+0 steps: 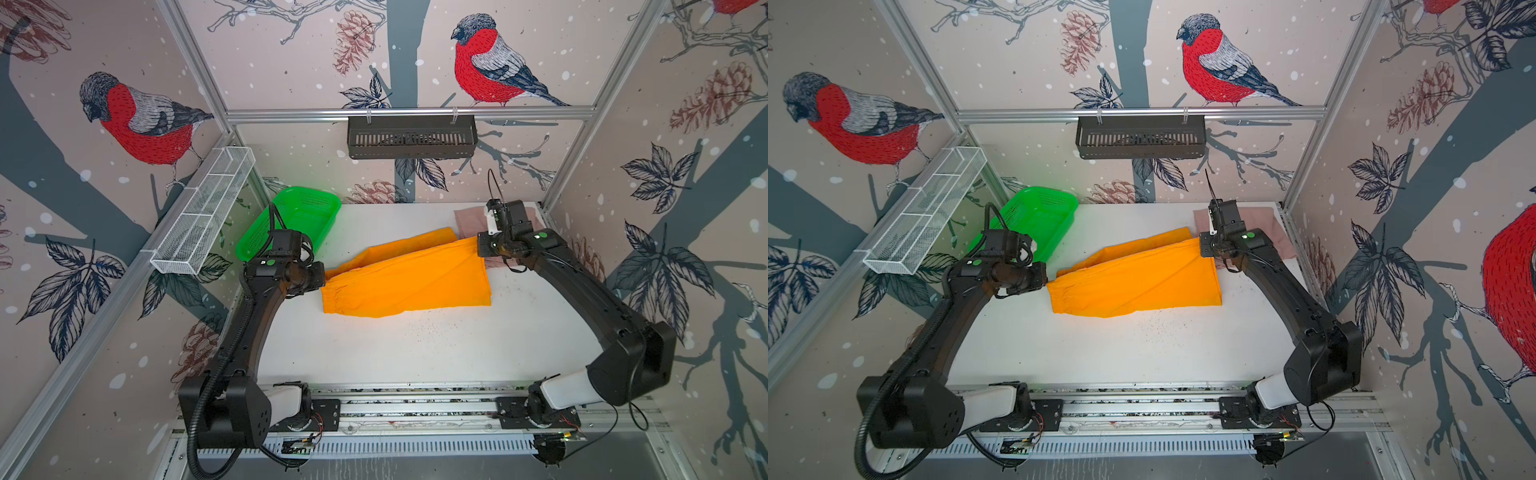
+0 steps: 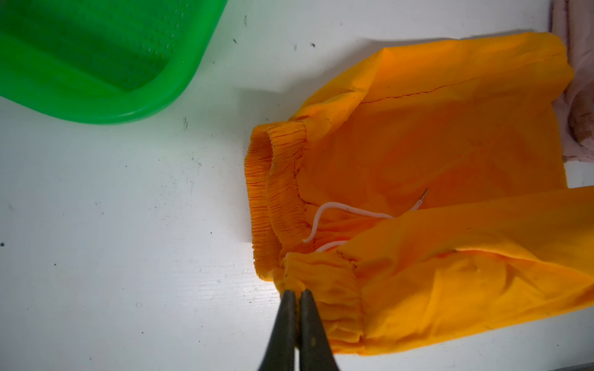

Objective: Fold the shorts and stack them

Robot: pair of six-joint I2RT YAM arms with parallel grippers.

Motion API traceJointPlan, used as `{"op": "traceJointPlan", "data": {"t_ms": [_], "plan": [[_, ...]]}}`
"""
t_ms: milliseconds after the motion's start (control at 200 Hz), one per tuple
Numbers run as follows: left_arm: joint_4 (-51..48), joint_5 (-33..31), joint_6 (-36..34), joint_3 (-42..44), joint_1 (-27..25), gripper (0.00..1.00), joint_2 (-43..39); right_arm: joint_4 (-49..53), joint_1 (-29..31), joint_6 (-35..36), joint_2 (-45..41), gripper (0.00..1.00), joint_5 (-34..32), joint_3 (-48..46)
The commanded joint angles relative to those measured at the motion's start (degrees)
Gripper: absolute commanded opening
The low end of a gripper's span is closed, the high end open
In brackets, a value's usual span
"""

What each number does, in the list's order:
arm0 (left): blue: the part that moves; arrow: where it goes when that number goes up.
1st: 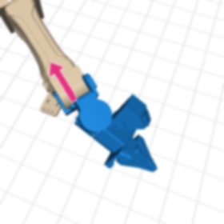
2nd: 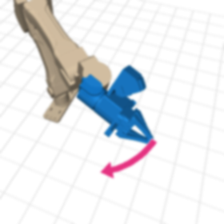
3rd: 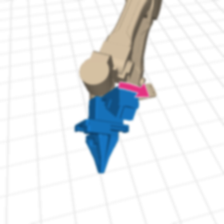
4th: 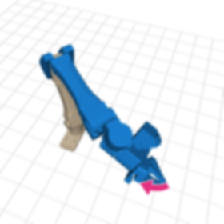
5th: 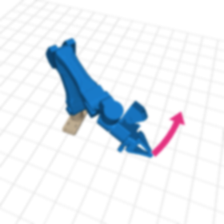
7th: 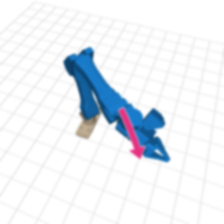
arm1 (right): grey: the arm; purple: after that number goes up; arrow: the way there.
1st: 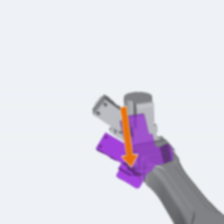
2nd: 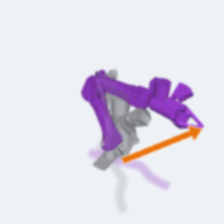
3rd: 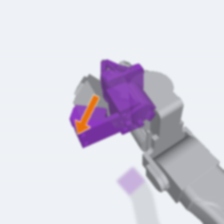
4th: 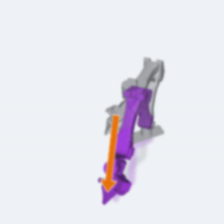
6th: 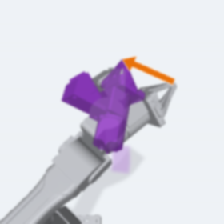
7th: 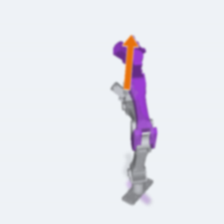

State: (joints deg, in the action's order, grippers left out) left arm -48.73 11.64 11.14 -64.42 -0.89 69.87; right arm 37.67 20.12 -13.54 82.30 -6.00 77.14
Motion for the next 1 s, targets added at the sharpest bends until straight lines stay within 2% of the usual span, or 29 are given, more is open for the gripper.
{"op": "traceJointPlan", "data": {"t_ms": [0,165,300,455,570,660,855,995], "plan": [[-0.7,-0.4,-1.5,0.0,-1.7,0.0,-2.9,0.2,-0.1,-0.5,-4.0,0.0,-2.5,-2.3],[-0.9,-0.3,0.4,3.0,-7.1,0.0,-6.4,2.5,1.8,-2.2,-13.3,0.01,-4.1,-7.1],[-2.8,-1.2,1.6,4.3,-9.0,0.0,-9.8,5.5,6.9,-5.1,-21.6,0.01,-9.0,-9.4],[-7.2,-3.5,3.0,3.4,-9.2,0.0,-13.9,8.9,12.7,-7.0,-23.5,0.0,-13.9,-6.5],[-6.9,-4.5,2.8,3.7,-9.2,0.0,-15.8,8.1,13.5,-5.5,-21.0,0.0,-15.1,-3.9],[-5.4,-5.2,2.8,4.5,-9.2,0.0,-14.1,4.9,12.3,-2.9,-17.6,0.01,-15.2,-2.5],[1.3,-5.6,2.9,4.0,-9.2,0.0,-6.3,-1.7,4.8,2.1,-6.2,0.01,-6.6,2.3],[4.2,-8.6,2.8,0.4,-8.1,0.0,0.4,-3.5,2.6,4.7,3.9,0.01,-4.5,8.7]]}}
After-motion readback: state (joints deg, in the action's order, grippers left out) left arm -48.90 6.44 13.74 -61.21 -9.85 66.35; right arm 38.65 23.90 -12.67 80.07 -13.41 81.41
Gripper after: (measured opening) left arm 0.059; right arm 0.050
